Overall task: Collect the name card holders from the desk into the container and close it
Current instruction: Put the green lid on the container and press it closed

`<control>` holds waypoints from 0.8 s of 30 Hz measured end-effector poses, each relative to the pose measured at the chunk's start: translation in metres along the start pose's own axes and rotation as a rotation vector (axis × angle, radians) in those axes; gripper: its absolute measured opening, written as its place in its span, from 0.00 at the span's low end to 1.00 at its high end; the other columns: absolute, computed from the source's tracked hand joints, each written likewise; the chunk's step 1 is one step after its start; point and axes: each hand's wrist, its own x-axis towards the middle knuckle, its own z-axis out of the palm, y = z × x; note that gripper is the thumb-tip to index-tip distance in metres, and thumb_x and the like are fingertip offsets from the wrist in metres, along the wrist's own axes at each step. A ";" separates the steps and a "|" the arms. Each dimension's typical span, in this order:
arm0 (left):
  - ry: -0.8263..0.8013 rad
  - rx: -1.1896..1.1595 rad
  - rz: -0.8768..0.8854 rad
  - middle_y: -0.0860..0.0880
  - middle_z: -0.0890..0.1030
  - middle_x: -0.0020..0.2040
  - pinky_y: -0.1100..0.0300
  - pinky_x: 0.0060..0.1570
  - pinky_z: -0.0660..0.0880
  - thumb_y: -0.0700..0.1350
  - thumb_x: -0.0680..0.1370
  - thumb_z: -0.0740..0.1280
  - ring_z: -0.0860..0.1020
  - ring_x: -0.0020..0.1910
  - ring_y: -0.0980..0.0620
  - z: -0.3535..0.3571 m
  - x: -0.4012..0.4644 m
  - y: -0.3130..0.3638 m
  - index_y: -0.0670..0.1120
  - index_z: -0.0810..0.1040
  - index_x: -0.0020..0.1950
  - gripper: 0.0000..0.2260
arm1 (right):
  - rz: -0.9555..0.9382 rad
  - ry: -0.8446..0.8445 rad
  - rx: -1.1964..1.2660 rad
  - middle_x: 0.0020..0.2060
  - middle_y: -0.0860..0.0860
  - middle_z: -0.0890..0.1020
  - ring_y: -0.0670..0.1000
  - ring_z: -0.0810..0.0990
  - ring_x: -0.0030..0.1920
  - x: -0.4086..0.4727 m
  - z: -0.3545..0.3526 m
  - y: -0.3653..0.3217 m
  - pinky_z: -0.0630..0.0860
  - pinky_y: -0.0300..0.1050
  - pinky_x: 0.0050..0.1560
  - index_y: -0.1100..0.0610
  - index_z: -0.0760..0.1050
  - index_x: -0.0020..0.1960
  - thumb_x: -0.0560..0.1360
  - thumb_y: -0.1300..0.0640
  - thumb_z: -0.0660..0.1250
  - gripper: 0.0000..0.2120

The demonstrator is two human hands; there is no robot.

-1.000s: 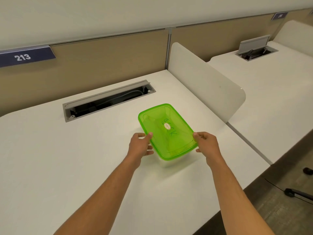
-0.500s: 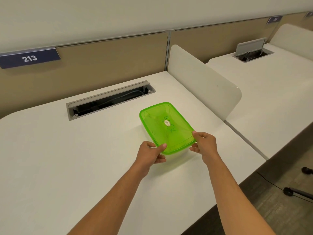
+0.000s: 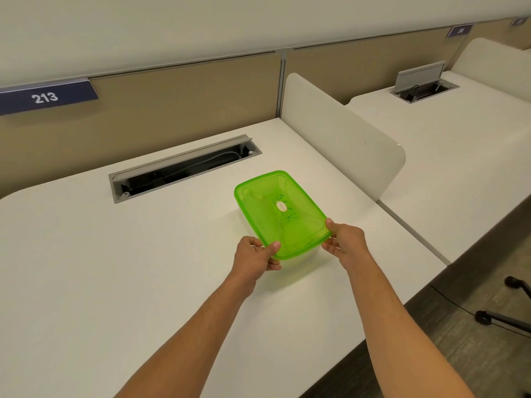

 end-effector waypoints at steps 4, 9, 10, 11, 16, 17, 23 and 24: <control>0.034 0.021 0.027 0.43 0.75 0.36 0.47 0.42 0.82 0.41 0.75 0.74 0.79 0.24 0.51 0.003 0.001 -0.006 0.44 0.66 0.48 0.15 | -0.015 0.021 -0.007 0.35 0.55 0.76 0.51 0.73 0.31 0.001 0.002 0.001 0.77 0.43 0.28 0.62 0.75 0.42 0.76 0.60 0.71 0.08; 0.034 0.007 0.038 0.42 0.77 0.38 0.42 0.47 0.81 0.42 0.74 0.75 0.80 0.26 0.49 0.002 -0.001 -0.008 0.45 0.67 0.49 0.16 | -0.019 0.019 0.009 0.34 0.55 0.76 0.51 0.73 0.31 0.002 0.001 0.003 0.78 0.40 0.24 0.62 0.76 0.42 0.76 0.60 0.71 0.07; 0.029 -0.004 0.036 0.42 0.77 0.39 0.43 0.47 0.81 0.42 0.74 0.75 0.80 0.26 0.49 0.002 -0.001 -0.008 0.44 0.67 0.49 0.16 | -0.019 0.029 0.002 0.34 0.55 0.76 0.52 0.72 0.30 0.004 0.001 0.003 0.77 0.40 0.23 0.62 0.76 0.42 0.76 0.60 0.71 0.07; 0.024 -0.014 0.034 0.41 0.77 0.39 0.44 0.46 0.81 0.42 0.74 0.75 0.80 0.27 0.49 0.001 -0.001 -0.008 0.44 0.67 0.49 0.16 | -0.021 0.042 -0.008 0.33 0.56 0.75 0.52 0.72 0.30 0.005 0.002 0.004 0.77 0.40 0.23 0.62 0.76 0.41 0.76 0.60 0.71 0.08; 0.025 -0.033 0.029 0.41 0.76 0.40 0.51 0.40 0.82 0.43 0.74 0.75 0.80 0.27 0.48 0.001 -0.002 -0.010 0.44 0.68 0.50 0.16 | -0.049 0.084 -0.054 0.30 0.57 0.75 0.52 0.71 0.27 0.009 0.004 0.004 0.73 0.38 0.20 0.62 0.75 0.38 0.76 0.61 0.71 0.10; 0.027 -0.032 0.025 0.40 0.76 0.40 0.51 0.41 0.82 0.43 0.74 0.75 0.80 0.27 0.48 0.001 -0.002 -0.010 0.44 0.68 0.50 0.16 | -0.053 0.087 -0.056 0.30 0.57 0.75 0.52 0.71 0.26 0.009 0.004 0.003 0.73 0.38 0.20 0.62 0.75 0.38 0.76 0.61 0.71 0.10; 0.011 -0.049 0.019 0.41 0.76 0.38 0.55 0.36 0.82 0.42 0.74 0.75 0.80 0.27 0.49 0.000 -0.005 -0.006 0.43 0.67 0.50 0.16 | -0.106 0.053 -0.022 0.30 0.55 0.77 0.51 0.72 0.26 0.004 0.000 0.009 0.77 0.40 0.23 0.62 0.77 0.40 0.76 0.60 0.71 0.08; 0.011 -0.048 0.012 0.40 0.76 0.39 0.56 0.35 0.81 0.42 0.74 0.75 0.80 0.27 0.49 0.000 -0.007 -0.005 0.43 0.67 0.50 0.16 | -0.121 0.043 -0.032 0.31 0.56 0.77 0.52 0.73 0.26 0.003 0.000 0.011 0.78 0.40 0.24 0.62 0.77 0.41 0.77 0.60 0.70 0.08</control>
